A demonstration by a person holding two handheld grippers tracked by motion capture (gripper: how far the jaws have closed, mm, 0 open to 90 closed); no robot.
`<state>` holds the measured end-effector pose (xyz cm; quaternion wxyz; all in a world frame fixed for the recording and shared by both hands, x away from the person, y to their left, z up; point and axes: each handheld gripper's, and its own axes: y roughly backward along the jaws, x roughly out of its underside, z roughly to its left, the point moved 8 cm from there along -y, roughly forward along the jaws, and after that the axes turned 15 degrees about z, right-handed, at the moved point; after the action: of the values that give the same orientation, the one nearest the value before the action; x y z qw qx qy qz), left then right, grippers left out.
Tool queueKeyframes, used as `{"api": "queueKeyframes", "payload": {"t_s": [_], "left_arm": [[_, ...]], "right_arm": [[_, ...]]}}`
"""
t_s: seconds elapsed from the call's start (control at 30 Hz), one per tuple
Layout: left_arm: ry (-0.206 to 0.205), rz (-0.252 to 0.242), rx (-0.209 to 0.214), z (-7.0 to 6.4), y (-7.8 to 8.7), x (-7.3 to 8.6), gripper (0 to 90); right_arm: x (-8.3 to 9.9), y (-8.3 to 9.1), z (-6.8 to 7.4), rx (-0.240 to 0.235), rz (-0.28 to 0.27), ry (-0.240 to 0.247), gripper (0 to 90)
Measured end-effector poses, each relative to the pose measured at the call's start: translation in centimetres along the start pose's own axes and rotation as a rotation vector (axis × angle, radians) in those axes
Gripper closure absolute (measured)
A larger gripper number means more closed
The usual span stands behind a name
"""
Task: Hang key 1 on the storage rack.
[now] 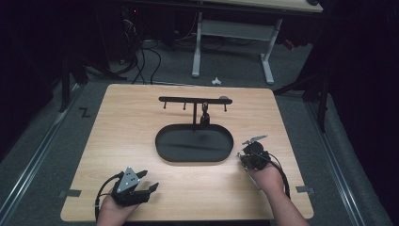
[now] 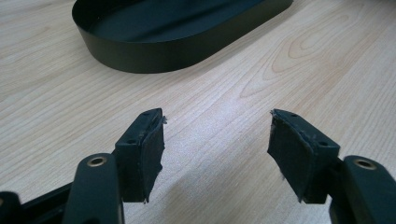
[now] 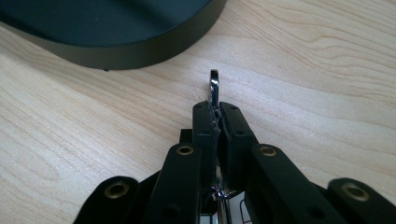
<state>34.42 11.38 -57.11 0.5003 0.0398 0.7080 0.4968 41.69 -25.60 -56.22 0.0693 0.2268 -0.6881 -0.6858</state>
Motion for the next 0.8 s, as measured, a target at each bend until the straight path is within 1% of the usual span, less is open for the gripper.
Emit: {"api": "queueKeyframes", "payload": {"t_s": [0.17, 0.27, 0.37, 0.4, 0.43, 0.47, 0.53, 0.57, 0.67, 0.8], "left_arm": [[-0.003, 0.002, 0.001, 0.0, -0.1, 0.0, 36.2], [-0.001, 0.001, 0.001, 0.0, 0.0, 0.0, 36.2], [-0.002, 0.001, 0.002, 0.0, 0.0, 0.0, 36.2], [-0.002, 0.002, 0.002, 0.0, 0.0, 0.0, 36.2], [-0.003, 0.002, 0.003, 0.0, 0.0, 0.0, 36.2], [-0.003, 0.002, 0.003, 0.0, 0.0, 0.0, 36.2], [-0.004, 0.003, 0.003, 0.0, 0.0, 0.0, 36.2], [-0.003, 0.003, 0.003, 0.0, 0.0, 0.0, 36.2], [-0.002, 0.002, 0.003, 0.0, 0.0, 0.0, 36.2], [0.002, -0.001, 0.003, 0.1, 0.0, 0.0, 36.2]], "right_arm": [[0.0, -0.1, -0.1, -0.022, -0.003, -0.011, 85.5], [0.0, -0.2, 0.0, -0.019, 0.004, -0.007, 84.4], [0.0, -0.7, 0.1, -0.002, 0.018, -0.002, 81.5], [0.0, -0.8, 0.2, -0.002, 0.017, -0.007, 81.5], [-0.1, -1.0, 0.1, 0.003, 0.019, -0.001, 82.5], [-0.1, -1.0, 0.2, -0.005, 0.019, -0.016, 83.1], [-0.1, -1.0, 0.0, -0.008, 0.015, -0.003, 85.7], [-0.1, -1.0, 0.1, -0.014, 0.019, -0.01, 85.9], [-0.1, -1.0, 0.0, -0.011, 0.028, 0.0, 86.2], [0.0, -0.5, 0.0, -0.044, 0.026, -0.005, 86.2]]}}
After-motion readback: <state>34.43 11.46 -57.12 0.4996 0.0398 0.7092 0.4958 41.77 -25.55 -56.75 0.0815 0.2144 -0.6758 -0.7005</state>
